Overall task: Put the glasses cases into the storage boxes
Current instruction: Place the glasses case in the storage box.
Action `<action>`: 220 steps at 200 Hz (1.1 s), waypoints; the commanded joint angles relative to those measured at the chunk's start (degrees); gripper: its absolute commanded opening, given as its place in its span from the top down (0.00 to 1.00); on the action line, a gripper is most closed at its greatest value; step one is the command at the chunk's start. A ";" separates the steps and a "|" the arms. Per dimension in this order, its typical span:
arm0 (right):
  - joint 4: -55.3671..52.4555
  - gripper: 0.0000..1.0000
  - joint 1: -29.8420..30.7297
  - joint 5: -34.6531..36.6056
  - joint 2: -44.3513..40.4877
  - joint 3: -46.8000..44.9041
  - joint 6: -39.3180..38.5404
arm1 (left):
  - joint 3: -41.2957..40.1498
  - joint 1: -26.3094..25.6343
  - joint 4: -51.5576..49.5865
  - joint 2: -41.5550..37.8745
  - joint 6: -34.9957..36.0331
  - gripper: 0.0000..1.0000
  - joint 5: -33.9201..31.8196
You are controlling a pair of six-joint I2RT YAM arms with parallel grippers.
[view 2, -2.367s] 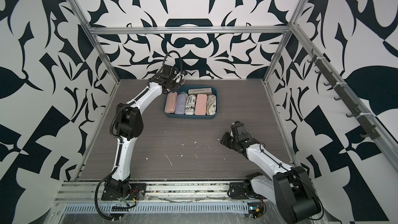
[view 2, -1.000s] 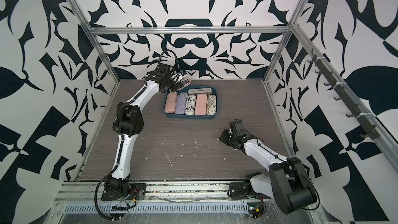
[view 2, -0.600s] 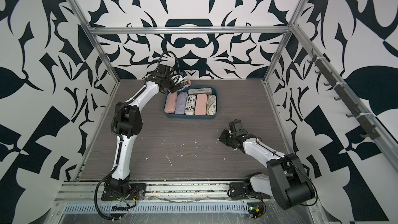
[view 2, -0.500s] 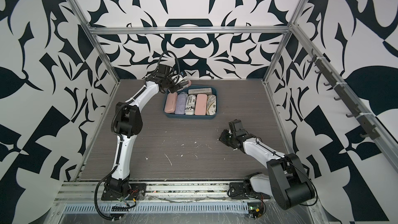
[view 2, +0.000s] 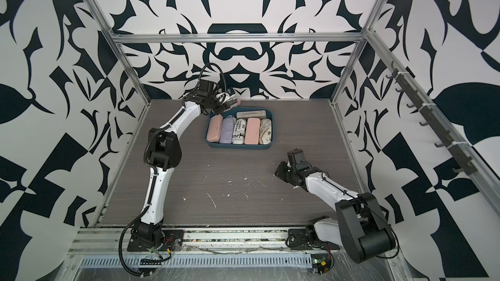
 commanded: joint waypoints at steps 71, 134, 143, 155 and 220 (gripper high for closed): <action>0.77 1.00 0.47 -0.45 0.75 1.74 -0.16 | -18.67 0.76 8.12 -6.19 7.73 0.70 3.94; 1.09 1.00 0.49 -0.36 0.87 1.62 -0.03 | -18.46 2.50 8.00 -8.25 10.45 0.72 8.84; 1.12 1.00 0.55 -0.36 0.87 1.52 -0.03 | -18.43 2.63 7.69 -8.39 11.89 0.72 9.17; 1.16 1.00 0.49 -0.30 0.85 1.51 0.02 | -18.41 2.63 6.92 -8.55 13.69 0.72 9.40; 1.43 1.00 0.62 -0.28 0.92 1.16 0.09 | -18.45 2.65 5.46 -8.52 18.57 0.69 10.59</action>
